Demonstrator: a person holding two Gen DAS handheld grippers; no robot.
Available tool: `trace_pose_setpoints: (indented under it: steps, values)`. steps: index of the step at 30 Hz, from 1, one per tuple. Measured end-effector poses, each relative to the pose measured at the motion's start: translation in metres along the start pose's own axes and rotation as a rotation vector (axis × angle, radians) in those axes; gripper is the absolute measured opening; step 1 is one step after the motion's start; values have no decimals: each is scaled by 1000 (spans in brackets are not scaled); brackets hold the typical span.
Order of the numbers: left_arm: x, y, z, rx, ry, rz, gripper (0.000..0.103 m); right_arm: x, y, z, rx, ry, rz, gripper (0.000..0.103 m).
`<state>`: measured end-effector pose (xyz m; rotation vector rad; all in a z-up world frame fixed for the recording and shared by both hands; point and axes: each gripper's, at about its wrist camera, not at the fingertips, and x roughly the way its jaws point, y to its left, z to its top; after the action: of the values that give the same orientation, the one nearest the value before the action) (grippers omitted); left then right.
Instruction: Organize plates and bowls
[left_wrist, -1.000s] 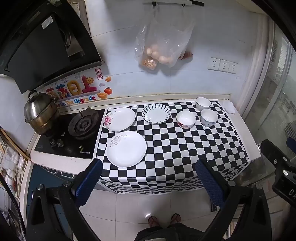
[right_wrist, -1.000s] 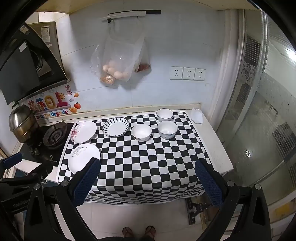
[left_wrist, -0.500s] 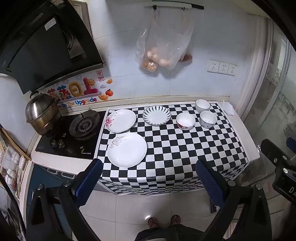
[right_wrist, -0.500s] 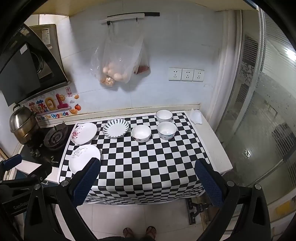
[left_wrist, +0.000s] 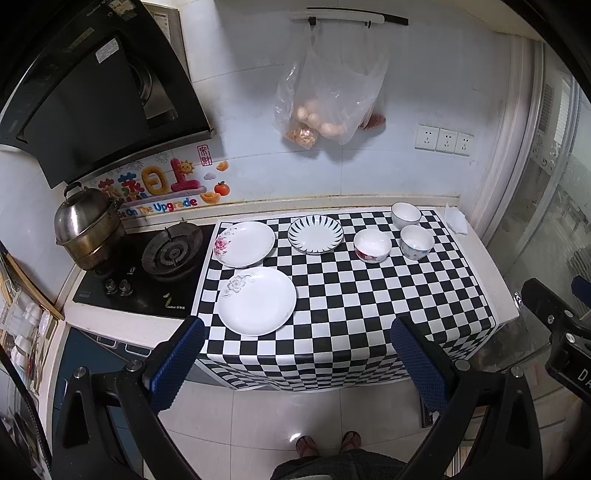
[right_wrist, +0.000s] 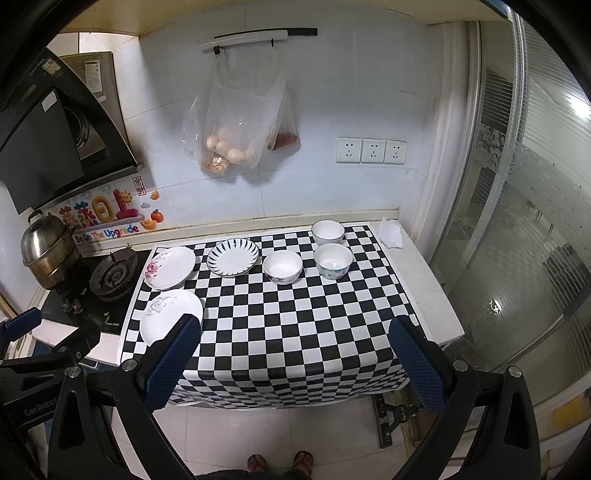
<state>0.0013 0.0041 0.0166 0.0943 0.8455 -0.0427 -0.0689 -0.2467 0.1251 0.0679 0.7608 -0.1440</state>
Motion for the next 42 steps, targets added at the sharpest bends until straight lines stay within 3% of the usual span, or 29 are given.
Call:
trace_pose_setpoints:
  steps: [42]
  values:
    - [-8,-3,7,-2,-28,4,103,-6,-6,1,13,-2,7,103]
